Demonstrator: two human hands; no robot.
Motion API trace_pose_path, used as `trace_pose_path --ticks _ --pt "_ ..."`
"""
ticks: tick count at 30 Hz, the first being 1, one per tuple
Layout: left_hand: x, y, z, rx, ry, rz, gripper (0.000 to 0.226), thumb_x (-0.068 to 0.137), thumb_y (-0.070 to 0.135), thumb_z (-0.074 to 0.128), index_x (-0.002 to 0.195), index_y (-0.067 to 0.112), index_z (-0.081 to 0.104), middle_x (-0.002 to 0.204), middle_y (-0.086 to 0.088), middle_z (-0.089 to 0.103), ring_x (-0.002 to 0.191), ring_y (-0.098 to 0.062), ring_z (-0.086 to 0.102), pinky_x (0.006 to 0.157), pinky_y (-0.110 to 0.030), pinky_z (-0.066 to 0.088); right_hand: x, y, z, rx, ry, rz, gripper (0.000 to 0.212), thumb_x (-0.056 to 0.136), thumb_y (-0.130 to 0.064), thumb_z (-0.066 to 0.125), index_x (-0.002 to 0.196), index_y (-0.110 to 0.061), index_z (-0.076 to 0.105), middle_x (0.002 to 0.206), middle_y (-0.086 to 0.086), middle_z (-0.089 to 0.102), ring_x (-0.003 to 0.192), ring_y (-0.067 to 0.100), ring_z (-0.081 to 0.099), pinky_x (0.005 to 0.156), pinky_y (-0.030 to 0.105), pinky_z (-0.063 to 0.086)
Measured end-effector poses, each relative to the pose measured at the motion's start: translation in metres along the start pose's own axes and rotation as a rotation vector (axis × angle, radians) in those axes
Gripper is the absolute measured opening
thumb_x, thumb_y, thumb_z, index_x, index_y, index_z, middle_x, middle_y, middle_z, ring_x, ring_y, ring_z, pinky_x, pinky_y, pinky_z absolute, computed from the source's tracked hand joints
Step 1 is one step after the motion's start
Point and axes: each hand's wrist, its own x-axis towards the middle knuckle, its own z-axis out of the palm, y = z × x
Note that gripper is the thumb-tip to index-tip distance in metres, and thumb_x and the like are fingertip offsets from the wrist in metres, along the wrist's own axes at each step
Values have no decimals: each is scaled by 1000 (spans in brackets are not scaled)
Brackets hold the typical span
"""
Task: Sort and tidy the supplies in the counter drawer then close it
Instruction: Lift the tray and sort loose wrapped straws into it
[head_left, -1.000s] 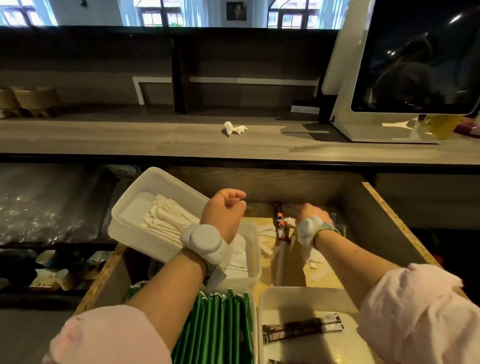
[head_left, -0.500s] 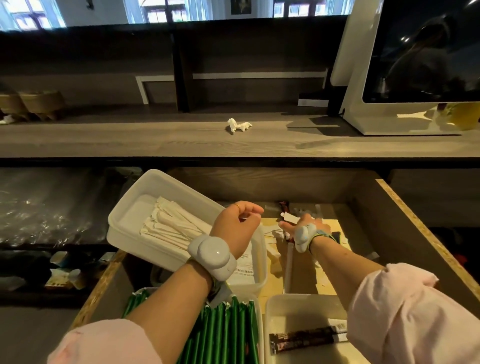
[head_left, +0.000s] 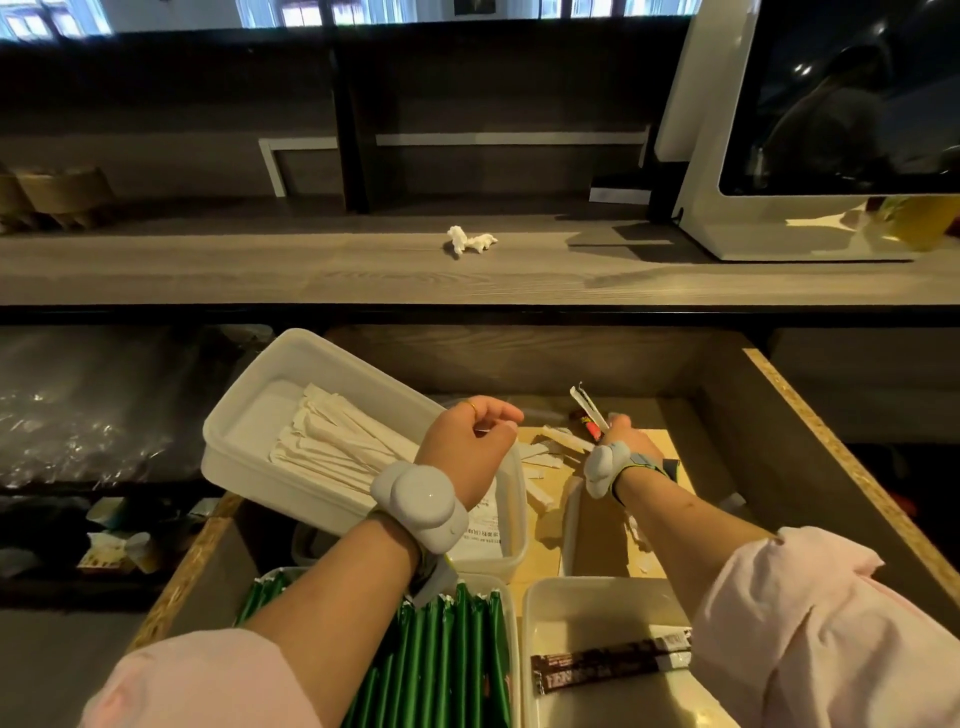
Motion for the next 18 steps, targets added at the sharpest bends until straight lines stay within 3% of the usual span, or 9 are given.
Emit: trace_pose_path --ticks 2,5,6,8,10,12,15,18 --pt "-2 0 0 0 -4 -6 15 93 23 53 92 36 60 102 3 67 95 -14 62 75 -21 50 -14 2 -5 -101 -53 -31 27 76 -18 56 101 -9 59 81 8 60 82 28 63 72 30 47" --pt "-6 -1 1 14 -25 -16 12 93 23 54 96 32 61 102 3 67 94 -13 62 75 -20 50 -30 5 -7 -289 -149 -72 4 71 -15 59 72 -11 60 80 7 62 78 24 63 80 31 53" --pt "-6 -1 2 17 -28 -15 12 93 23 54 96 32 62 100 3 67 93 -13 62 74 -18 49 -28 5 -8 -305 -188 -76 5 70 -15 57 66 -12 56 80 7 58 74 23 56 76 30 51" --pt "-8 0 6 19 -35 -1 12 93 22 55 95 30 62 96 4 66 91 -12 61 71 -15 46 -39 1 -23 -273 -271 -109 11 72 -19 54 68 -12 46 86 8 45 78 22 40 71 29 36" --pt "-11 3 10 19 -59 8 12 92 21 55 94 30 63 96 3 67 92 -13 61 70 -14 45 -40 2 -38 -200 -342 -143 20 88 -23 54 74 -16 41 91 8 42 81 21 37 73 23 31" --pt "-13 4 14 15 -96 -1 12 93 21 55 96 29 63 100 1 67 96 -15 62 69 -13 44 -38 5 -48 -93 -332 -161 36 91 -21 58 62 -19 36 91 7 48 81 20 44 74 22 38" --pt "-14 6 20 -25 -129 -62 14 93 22 55 102 28 62 106 0 67 102 -16 63 68 -17 45 -38 6 -58 145 -280 -155 25 82 -35 61 68 -14 57 78 7 67 76 26 64 79 33 55" --pt "-7 14 25 -220 -167 -218 33 92 29 57 125 25 53 118 0 59 114 -19 58 88 -31 48 -58 -9 -70 512 -363 -151 9 87 -8 55 79 -6 58 68 9 62 63 20 63 62 29 55"
